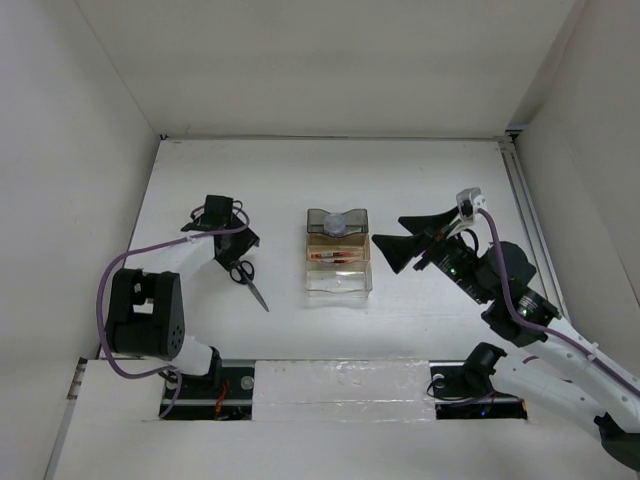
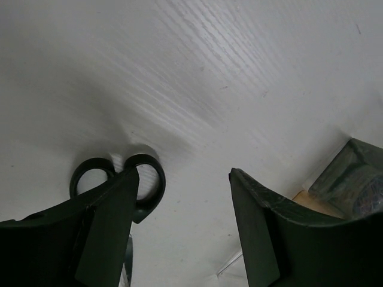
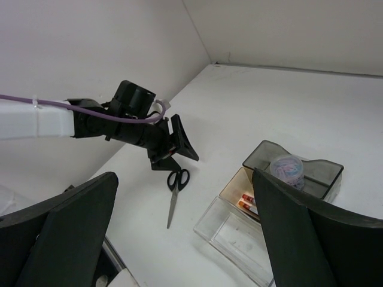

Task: Sort the stationery into containers
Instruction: Pick up the scissors from the center of the board.

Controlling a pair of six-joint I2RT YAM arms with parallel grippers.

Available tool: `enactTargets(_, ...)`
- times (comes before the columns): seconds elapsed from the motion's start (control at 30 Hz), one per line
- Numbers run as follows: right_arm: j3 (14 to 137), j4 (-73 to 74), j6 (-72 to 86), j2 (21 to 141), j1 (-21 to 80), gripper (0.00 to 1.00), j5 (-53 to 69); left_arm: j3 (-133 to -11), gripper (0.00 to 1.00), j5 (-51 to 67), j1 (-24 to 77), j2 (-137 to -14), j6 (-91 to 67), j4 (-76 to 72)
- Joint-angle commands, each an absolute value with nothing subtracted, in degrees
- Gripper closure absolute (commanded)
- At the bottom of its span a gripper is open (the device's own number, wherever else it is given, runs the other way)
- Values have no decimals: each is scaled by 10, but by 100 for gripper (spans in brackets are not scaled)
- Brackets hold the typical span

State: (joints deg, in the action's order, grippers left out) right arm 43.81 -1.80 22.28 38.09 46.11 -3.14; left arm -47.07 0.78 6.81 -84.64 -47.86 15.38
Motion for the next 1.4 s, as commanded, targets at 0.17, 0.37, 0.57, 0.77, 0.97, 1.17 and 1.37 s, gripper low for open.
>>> enactTargets(0.17, 436, -54, 221, 383, 459, 0, -25, -517, 42, 16, 87, -859, -476, 141)
enactTargets(0.37, 436, -54, 215, 388, 459, 0, -30, -530, 46, -9, 112, -878, -476, 149)
enactTargets(0.57, 436, -54, 215, 388, 459, 0, -30, -518, 47, -9, 112, -865, -476, 156)
enactTargets(0.77, 436, -54, 215, 394, 459, 0, -30, -518, 47, -33, 112, -851, -476, 176)
enactTargets(0.97, 436, -54, 221, 399, 459, 0, -30, -518, 46, -33, 112, -851, -476, 176)
enactTargets(1.17, 431, -54, 221, 394, 459, 0, -30, -498, 46, -27, 112, -846, -476, 176)
enactTargets(1.37, 431, -54, 221, 399, 459, 0, -30, -487, 46, -22, 112, -846, -476, 171)
